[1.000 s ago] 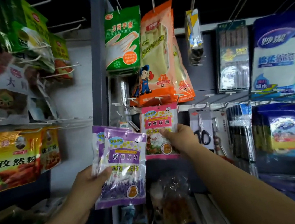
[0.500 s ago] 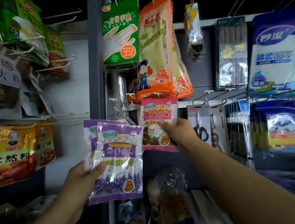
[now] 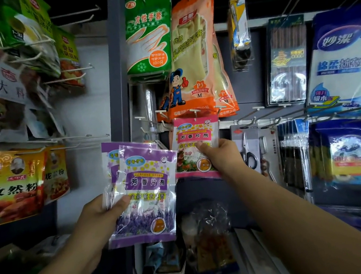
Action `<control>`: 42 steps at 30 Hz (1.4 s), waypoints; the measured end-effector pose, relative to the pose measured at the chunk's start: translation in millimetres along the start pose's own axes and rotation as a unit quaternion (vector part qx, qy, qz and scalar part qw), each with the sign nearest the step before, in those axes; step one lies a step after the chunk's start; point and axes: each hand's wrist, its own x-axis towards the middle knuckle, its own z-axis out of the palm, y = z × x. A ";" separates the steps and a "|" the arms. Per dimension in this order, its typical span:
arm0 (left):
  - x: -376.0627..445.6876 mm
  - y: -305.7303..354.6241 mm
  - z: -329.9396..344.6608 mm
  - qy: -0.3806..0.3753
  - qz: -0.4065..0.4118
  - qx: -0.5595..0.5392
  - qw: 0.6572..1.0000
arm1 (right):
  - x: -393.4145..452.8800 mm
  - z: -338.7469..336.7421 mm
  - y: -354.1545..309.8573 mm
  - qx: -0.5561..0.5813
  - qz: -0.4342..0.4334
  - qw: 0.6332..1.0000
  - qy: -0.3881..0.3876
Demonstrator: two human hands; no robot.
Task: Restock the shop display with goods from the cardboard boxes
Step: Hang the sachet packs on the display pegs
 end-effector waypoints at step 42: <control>-10.7 -18.0 15.7 -0.033 -0.042 0.012 0.999 | 49.0 16.7 79.8 -0.220 0.103 0.959 0.143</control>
